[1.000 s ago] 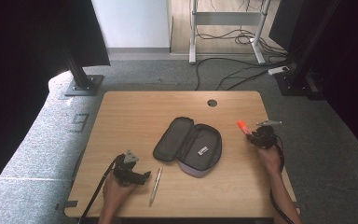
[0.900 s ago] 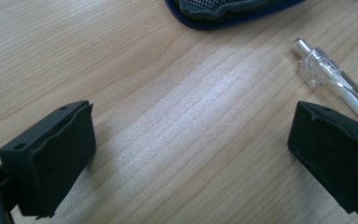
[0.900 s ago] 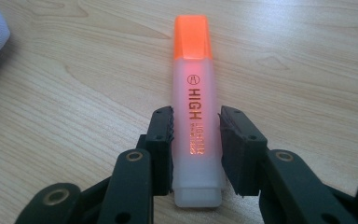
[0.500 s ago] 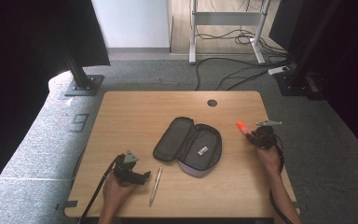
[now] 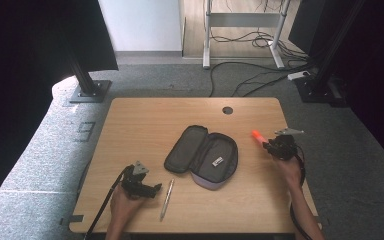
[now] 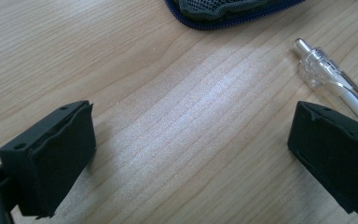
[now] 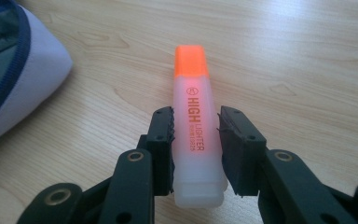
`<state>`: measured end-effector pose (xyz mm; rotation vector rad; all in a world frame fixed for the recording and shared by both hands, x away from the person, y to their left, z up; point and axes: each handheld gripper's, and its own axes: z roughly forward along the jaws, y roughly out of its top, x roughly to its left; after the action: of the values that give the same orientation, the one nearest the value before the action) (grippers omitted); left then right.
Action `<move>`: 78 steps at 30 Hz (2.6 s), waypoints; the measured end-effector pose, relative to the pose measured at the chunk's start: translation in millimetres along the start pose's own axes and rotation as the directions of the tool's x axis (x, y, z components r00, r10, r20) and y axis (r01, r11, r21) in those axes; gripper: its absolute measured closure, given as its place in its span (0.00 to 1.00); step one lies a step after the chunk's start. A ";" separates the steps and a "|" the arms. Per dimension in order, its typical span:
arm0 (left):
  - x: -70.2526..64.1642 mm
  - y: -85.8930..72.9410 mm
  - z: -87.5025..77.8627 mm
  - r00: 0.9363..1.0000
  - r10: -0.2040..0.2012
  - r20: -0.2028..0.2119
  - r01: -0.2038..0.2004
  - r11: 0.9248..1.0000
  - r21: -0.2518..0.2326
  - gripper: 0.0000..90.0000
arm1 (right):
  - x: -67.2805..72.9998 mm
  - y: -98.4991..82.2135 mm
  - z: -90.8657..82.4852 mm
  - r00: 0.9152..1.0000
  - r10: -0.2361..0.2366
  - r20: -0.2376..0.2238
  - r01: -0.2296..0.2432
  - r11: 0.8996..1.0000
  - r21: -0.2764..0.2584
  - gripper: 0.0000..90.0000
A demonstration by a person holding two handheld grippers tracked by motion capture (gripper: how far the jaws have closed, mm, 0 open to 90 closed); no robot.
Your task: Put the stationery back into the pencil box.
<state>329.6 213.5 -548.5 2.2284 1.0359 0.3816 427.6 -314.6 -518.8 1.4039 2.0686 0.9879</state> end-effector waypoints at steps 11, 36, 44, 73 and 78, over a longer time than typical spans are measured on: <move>0.0 0.0 0.0 1.000 0.000 0.000 0.000 1.000 0.000 0.01 | 9.3 6.3 -12.0 1.000 -0.014 -0.022 0.014 1.000 -0.024 0.73; 0.0 0.0 0.0 1.000 0.000 0.000 0.000 1.000 0.000 0.01 | 40.4 21.3 -33.4 0.992 -0.069 -0.104 0.060 0.995 -0.079 0.73; 0.0 0.0 0.0 1.000 0.000 0.000 0.000 1.000 0.000 0.01 | 57.7 28.3 -36.8 0.986 -0.107 -0.127 0.095 0.991 -0.097 0.73; 0.0 0.0 0.0 1.000 0.000 0.000 0.000 1.000 0.000 0.01 | 112.8 29.2 -20.3 0.956 -0.210 -0.204 0.194 0.976 -0.098 0.73; 0.0 0.0 0.0 1.000 0.000 0.000 0.000 1.000 0.000 0.01 | 118.9 25.8 -12.5 0.954 -0.217 -0.208 0.203 0.975 -0.088 0.73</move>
<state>329.6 213.6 -548.5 2.2286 1.0359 0.3814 389.0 -202.7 -487.8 1.0556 2.2636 1.1481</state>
